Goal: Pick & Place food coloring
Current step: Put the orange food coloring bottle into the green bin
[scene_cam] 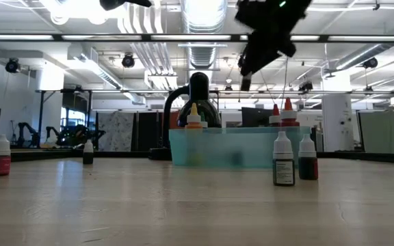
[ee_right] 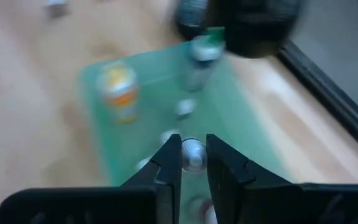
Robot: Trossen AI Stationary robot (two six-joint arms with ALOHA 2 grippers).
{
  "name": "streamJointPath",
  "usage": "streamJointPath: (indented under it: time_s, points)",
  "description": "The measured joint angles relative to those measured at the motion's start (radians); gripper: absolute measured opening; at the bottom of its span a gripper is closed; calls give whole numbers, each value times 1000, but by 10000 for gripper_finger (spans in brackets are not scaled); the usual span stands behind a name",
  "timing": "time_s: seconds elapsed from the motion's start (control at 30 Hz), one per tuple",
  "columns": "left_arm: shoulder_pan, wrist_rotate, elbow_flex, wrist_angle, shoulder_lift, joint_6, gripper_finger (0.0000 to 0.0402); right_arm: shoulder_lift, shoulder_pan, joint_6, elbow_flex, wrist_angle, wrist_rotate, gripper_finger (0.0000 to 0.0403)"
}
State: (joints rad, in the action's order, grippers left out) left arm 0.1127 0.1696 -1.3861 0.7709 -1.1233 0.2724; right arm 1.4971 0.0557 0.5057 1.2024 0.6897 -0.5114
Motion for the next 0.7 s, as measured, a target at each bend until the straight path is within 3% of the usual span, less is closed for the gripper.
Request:
streamJointPath:
  time_s: [0.07,0.27,0.5,0.7]
  points:
    - [0,0,0,-4,0,0,80,42,-91,10,55,36,28,45]
    - [0,0,0,-4,0,13,80,202,-298,-78,194,105,264,45]
    - [0,0,0,5,0,54,80,364,-327,-321,288,170,314,45]
    - [0,0,0,37,0,71,80,435,-341,-405,277,149,373,45]
